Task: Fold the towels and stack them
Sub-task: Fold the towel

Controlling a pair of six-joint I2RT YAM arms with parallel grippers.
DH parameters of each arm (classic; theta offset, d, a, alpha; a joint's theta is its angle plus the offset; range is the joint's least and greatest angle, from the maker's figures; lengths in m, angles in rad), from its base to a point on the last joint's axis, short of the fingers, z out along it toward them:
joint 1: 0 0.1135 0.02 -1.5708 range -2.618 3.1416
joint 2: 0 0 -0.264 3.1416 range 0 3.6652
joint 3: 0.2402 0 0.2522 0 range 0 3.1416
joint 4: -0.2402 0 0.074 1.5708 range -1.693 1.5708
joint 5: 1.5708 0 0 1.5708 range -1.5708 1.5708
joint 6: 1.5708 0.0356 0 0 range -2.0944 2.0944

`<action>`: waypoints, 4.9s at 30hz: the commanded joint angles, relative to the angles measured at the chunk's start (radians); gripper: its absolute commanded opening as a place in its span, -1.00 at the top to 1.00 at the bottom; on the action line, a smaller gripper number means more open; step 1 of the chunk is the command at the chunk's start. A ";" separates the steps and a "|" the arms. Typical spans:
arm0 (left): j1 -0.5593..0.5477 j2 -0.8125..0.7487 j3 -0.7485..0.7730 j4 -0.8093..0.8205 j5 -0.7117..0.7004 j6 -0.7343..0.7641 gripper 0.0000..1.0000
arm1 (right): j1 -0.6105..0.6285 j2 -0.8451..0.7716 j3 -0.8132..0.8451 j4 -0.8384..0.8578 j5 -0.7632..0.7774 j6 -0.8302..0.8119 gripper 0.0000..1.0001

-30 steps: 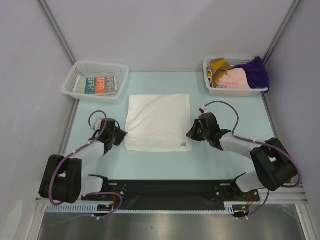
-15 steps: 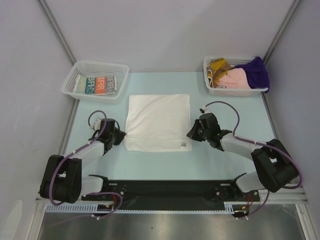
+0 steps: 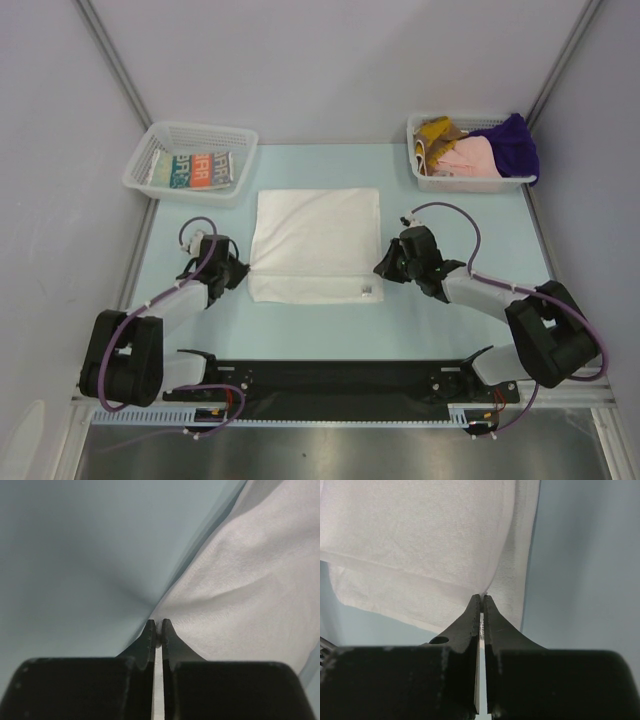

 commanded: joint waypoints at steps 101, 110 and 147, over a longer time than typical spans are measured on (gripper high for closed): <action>-0.007 -0.532 -0.085 -0.222 0.035 0.236 0.99 | 0.016 -0.554 -0.123 -0.358 0.097 -0.001 1.00; -0.007 -0.502 -0.178 -0.165 0.071 0.212 0.93 | 0.030 -0.565 -0.204 -0.349 0.080 0.024 1.00; -0.007 -0.318 -0.019 -0.157 0.103 0.228 0.99 | 0.033 -0.428 -0.016 -0.427 0.076 -0.053 1.00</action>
